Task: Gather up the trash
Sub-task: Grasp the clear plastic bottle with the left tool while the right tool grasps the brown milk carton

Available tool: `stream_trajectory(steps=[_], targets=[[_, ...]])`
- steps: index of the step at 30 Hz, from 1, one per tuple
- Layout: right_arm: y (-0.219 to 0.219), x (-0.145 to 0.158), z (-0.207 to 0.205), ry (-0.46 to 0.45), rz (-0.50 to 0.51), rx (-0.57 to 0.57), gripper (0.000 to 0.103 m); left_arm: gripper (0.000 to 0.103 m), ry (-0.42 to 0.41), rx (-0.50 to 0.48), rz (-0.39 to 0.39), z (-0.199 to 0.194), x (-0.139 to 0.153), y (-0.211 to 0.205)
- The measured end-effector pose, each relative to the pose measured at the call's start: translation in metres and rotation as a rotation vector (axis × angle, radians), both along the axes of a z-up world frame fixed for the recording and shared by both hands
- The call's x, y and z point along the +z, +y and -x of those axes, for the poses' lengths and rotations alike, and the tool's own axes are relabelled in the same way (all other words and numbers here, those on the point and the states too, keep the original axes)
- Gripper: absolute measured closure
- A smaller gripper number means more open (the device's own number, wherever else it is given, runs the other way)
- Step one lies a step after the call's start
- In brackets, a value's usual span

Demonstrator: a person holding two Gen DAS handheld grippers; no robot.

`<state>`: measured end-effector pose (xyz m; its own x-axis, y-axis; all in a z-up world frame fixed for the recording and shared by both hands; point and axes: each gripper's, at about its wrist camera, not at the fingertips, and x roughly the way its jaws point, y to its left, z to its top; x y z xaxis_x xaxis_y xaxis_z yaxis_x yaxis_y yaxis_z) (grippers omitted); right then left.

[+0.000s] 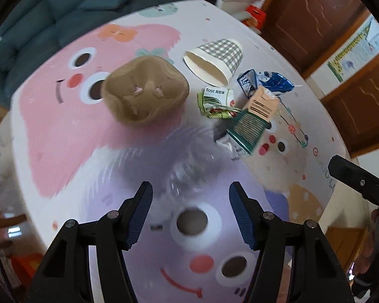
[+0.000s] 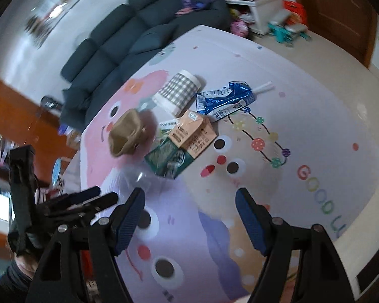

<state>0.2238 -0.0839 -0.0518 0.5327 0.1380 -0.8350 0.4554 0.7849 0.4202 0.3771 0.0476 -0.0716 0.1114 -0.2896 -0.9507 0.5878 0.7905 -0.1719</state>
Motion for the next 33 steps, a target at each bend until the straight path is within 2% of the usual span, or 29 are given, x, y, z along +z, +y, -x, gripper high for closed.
stream_trajectory(steps=[8, 13, 19, 25, 27, 29, 33], targets=[[0.007, -0.016, -0.041, 0.047, -0.016, -0.1, 0.028, 0.043, 0.097, -0.094, 0.018, -0.031, -0.043, -0.017], [0.008, -0.029, -0.064, 0.084, -0.027, -0.135, 0.028, 0.045, 0.116, -0.132, 0.051, -0.032, -0.05, -0.022], [0.01, -0.047, -0.089, 0.14, -0.058, -0.195, 0.028, 0.045, 0.135, -0.118, 0.071, -0.032, -0.053, -0.024], [0.016, -0.065, -0.107, 0.234, -0.01, -0.202, 0.029, 0.045, 0.156, -0.102, 0.083, -0.027, -0.053, -0.019], [0.014, -0.065, -0.101, 0.202, -0.047, -0.204, 0.05, 0.045, 0.158, -0.104, 0.085, -0.026, -0.052, -0.019], [0.012, -0.063, -0.094, 0.186, -0.06, -0.206, 0.061, 0.045, 0.163, -0.11, 0.088, -0.024, -0.051, -0.022], [0.008, -0.06, -0.076, 0.199, -0.062, -0.202, 0.063, 0.045, 0.166, -0.134, 0.09, -0.019, -0.051, -0.031]])
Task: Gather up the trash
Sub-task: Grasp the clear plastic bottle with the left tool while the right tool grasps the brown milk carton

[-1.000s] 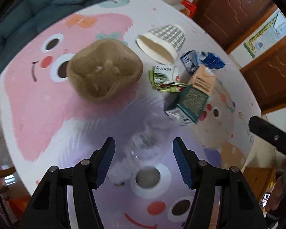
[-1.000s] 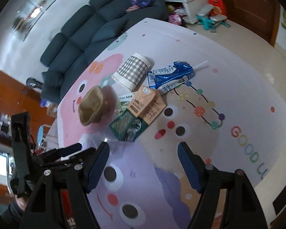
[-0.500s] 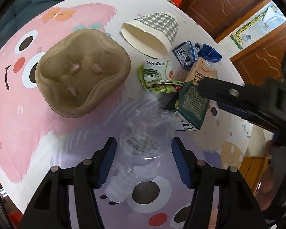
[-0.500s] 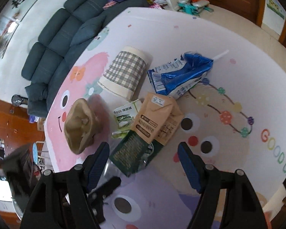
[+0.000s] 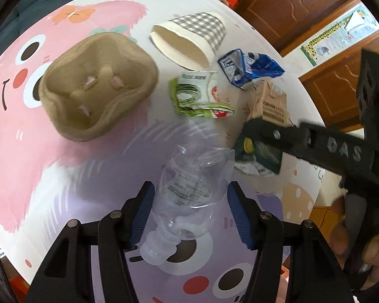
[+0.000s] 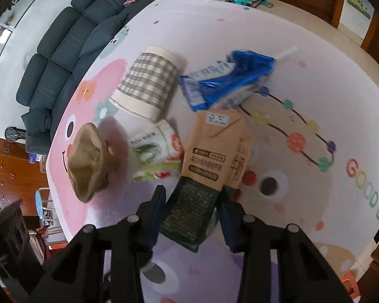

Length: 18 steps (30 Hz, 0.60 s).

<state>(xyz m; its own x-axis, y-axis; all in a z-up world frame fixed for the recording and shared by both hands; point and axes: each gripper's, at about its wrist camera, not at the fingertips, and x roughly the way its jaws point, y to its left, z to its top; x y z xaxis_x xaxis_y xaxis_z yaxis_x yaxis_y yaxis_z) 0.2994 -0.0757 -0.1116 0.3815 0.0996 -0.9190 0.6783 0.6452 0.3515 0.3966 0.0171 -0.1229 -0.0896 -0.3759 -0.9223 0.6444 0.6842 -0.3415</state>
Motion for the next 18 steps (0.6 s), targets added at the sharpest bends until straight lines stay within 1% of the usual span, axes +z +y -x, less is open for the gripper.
stream_trajectory(steps=[2, 3, 6, 9, 14, 18], targets=[[-0.002, 0.0, 0.01, -0.006, -0.019, 0.012, 0.064, 0.045, 0.005, -0.019, 0.008, 0.004, 0.0, -0.005], [-0.003, 0.0, 0.017, -0.006, -0.027, 0.021, 0.066, 0.045, 0.006, -0.028, 0.007, 0.005, 0.001, -0.003], [-0.006, -0.001, 0.033, -0.008, -0.05, 0.026, 0.068, 0.046, -0.003, -0.07, -0.013, 0.014, -0.001, -0.01], [-0.007, -0.002, 0.054, -0.031, -0.078, 0.024, 0.068, 0.047, -0.014, -0.1, -0.021, 0.027, 0.0, -0.016], [-0.009, -0.003, 0.078, -0.046, -0.091, 0.019, 0.068, 0.048, -0.012, -0.102, -0.027, 0.041, 0.003, -0.029], [-0.013, -0.002, 0.096, -0.054, -0.102, 0.009, 0.068, 0.049, -0.021, -0.103, -0.022, 0.052, 0.011, -0.035]])
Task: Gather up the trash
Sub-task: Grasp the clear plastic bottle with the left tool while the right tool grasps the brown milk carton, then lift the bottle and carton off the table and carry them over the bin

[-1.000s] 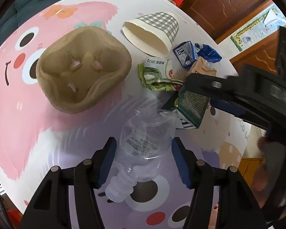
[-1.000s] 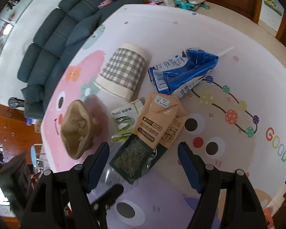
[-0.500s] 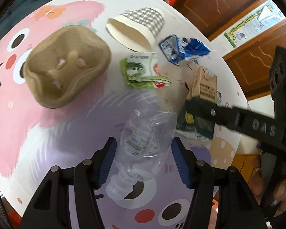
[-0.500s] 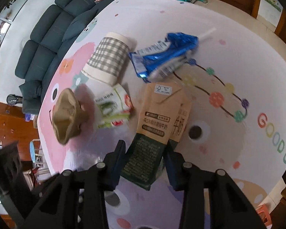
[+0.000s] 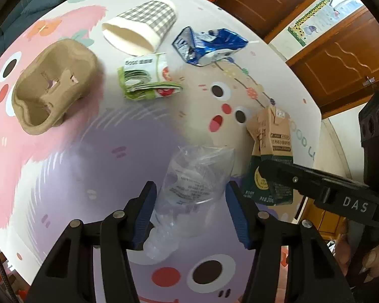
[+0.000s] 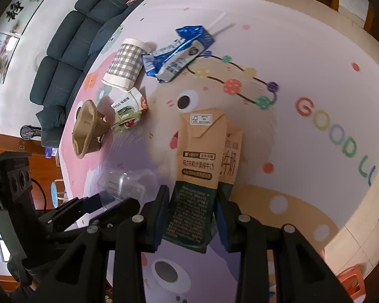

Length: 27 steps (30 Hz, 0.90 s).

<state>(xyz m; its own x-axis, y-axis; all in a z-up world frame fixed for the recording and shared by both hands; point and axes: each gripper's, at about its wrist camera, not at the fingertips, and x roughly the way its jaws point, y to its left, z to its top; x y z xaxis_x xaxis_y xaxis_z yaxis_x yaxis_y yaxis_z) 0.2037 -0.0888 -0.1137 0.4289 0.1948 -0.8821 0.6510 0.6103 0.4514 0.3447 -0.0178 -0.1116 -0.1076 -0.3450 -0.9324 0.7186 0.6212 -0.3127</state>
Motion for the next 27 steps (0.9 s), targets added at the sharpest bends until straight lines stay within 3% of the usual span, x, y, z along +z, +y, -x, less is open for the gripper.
stream_trajectory(steps=[10, 11, 12, 14, 27], targets=[[-0.004, 0.011, 0.028, -0.043, -0.012, 0.018, 0.069, 0.052, -0.014, -0.006, -0.014, 0.03, 0.011, -0.007], [-0.004, 0.013, 0.031, -0.048, -0.009, 0.023, 0.069, 0.056, -0.012, -0.005, -0.015, 0.032, 0.012, -0.009], [-0.004, 0.014, 0.033, -0.053, -0.008, 0.027, 0.069, 0.072, -0.009, -0.005, -0.014, 0.036, 0.013, -0.01], [-0.006, 0.018, 0.038, -0.062, -0.007, 0.034, 0.069, 0.075, 0.017, -0.003, -0.015, 0.04, 0.015, -0.007], [-0.017, 0.023, 0.06, -0.076, -0.017, 0.093, 0.069, 0.08, 0.004, 0.041, -0.032, 0.066, 0.015, -0.011]])
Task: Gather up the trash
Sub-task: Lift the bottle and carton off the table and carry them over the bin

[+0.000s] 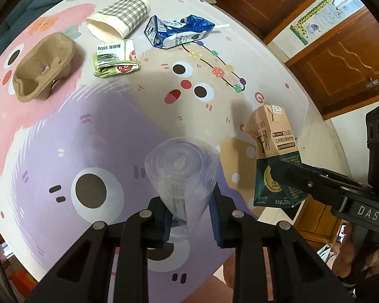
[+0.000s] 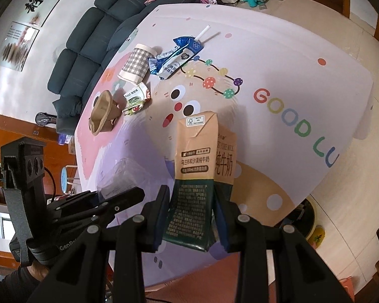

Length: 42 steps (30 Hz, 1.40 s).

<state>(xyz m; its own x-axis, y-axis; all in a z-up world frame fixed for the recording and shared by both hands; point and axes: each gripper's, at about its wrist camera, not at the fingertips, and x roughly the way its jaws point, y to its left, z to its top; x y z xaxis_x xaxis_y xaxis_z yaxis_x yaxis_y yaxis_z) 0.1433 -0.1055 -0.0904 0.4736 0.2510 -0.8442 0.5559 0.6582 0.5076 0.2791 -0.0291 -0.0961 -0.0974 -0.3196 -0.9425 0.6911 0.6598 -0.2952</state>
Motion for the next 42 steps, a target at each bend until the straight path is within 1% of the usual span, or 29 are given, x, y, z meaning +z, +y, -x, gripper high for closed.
stream_trajectory(steps=[5, 14, 18, 21, 26, 30, 37, 42], targets=[[-0.001, 0.001, 0.008, -0.004, -0.008, 0.027, 0.069, 0.08, -0.012, 0.002, 0.01, 0.013, 0.009, -0.002], [-0.006, 0.013, 0.024, -0.031, 0.011, 0.091, 0.069, 0.08, -0.041, 0.009, 0.04, 0.044, 0.029, -0.009], [-0.012, 0.019, 0.037, -0.046, 0.024, 0.132, 0.069, 0.08, -0.06, 0.039, 0.055, 0.062, 0.039, -0.013], [-0.02, 0.025, 0.049, -0.057, 0.036, 0.169, 0.069, 0.08, -0.072, 0.079, 0.06, 0.079, 0.044, -0.016], [-0.038, 0.034, 0.079, -0.08, 0.052, 0.22, 0.069, 0.08, -0.075, 0.14, 0.046, 0.115, 0.043, -0.028], [-0.051, 0.032, 0.106, -0.085, 0.046, 0.265, 0.069, 0.08, -0.074, 0.173, 0.033, 0.147, 0.039, -0.04], [-0.07, 0.012, 0.154, -0.067, 0.011, 0.336, 0.069, 0.08, -0.046, 0.255, -0.007, 0.201, 0.022, -0.056], [-0.082, -0.006, 0.179, -0.04, -0.022, 0.353, 0.069, 0.08, -0.037, 0.269, -0.04, 0.229, 0.01, -0.065]])
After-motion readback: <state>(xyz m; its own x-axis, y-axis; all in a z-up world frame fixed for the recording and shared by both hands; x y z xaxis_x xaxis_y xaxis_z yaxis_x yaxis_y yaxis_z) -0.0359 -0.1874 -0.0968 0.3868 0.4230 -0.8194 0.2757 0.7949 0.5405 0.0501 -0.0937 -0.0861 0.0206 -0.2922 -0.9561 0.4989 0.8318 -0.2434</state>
